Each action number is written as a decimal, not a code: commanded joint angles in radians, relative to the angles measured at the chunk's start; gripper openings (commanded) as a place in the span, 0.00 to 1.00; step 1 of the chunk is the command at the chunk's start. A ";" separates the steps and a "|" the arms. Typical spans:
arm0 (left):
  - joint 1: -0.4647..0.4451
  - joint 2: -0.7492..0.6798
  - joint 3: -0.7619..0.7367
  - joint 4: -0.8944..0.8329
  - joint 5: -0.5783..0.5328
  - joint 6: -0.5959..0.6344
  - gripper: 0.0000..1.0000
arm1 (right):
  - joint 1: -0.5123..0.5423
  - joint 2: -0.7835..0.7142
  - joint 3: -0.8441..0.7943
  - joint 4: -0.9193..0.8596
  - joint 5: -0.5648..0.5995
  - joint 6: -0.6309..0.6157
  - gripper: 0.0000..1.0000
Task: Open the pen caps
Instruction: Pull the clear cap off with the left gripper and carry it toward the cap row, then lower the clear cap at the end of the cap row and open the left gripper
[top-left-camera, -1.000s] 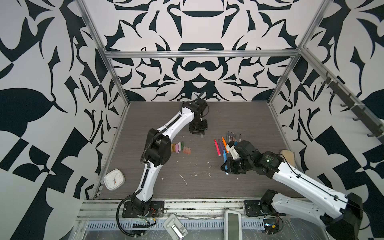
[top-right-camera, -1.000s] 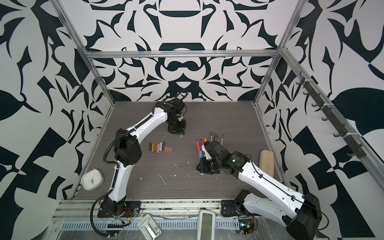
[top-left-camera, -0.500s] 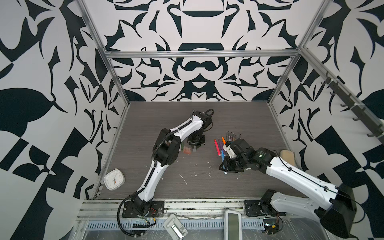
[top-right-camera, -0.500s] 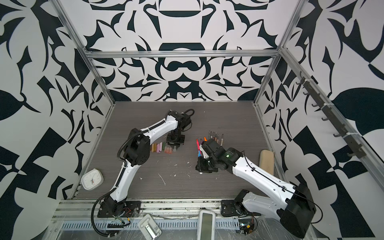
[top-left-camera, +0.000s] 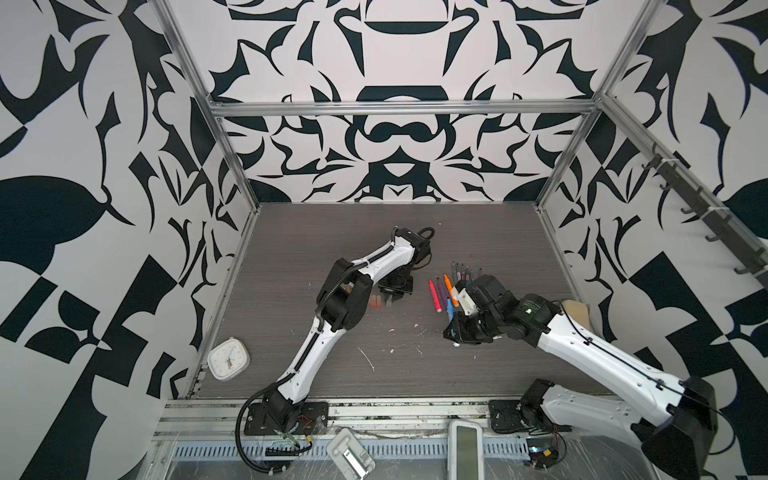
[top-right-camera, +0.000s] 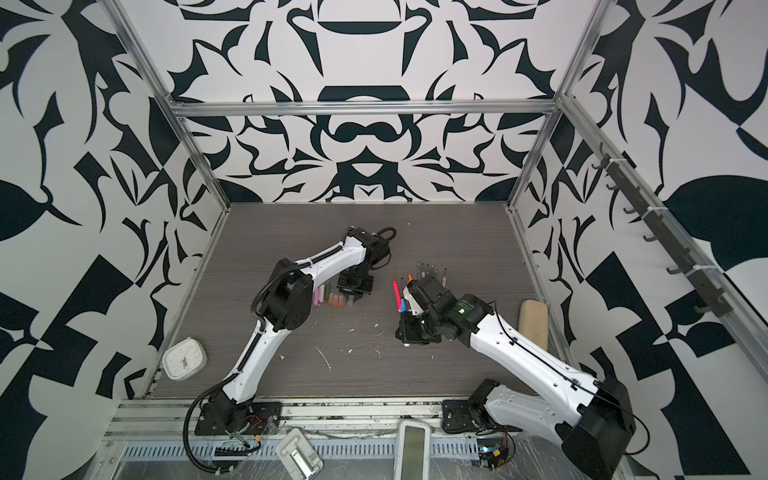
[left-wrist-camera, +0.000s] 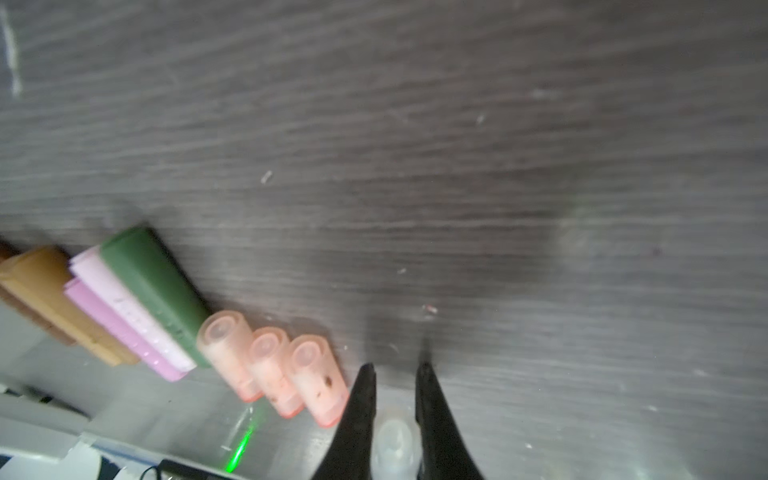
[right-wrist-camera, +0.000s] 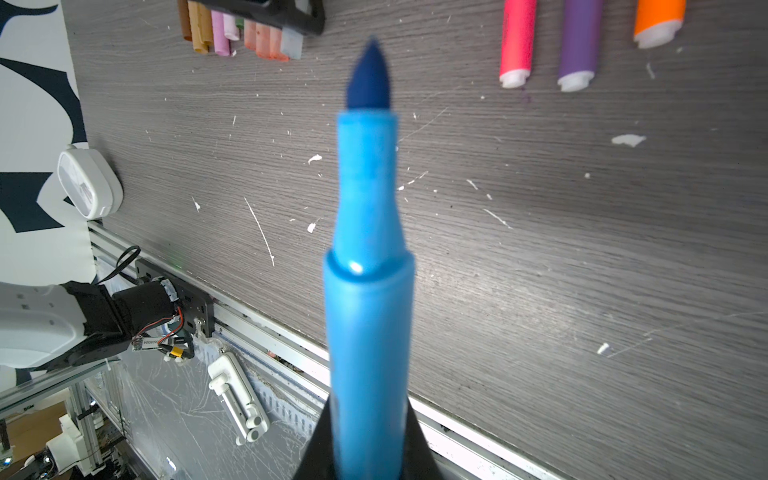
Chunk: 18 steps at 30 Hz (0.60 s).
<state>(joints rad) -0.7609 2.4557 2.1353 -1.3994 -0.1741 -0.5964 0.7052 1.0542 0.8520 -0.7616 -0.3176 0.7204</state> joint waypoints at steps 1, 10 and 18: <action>-0.008 0.026 0.010 -0.081 -0.047 -0.016 0.05 | -0.005 -0.020 0.037 -0.017 0.004 -0.020 0.00; -0.010 0.007 0.009 -0.087 -0.097 -0.005 0.33 | -0.009 -0.004 0.043 -0.010 -0.012 -0.021 0.00; -0.011 -0.008 0.041 -0.093 -0.087 -0.008 0.34 | -0.010 0.013 0.048 -0.002 -0.026 -0.024 0.00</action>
<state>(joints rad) -0.7689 2.4584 2.1414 -1.4223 -0.2478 -0.5976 0.6994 1.0660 0.8581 -0.7662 -0.3325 0.7074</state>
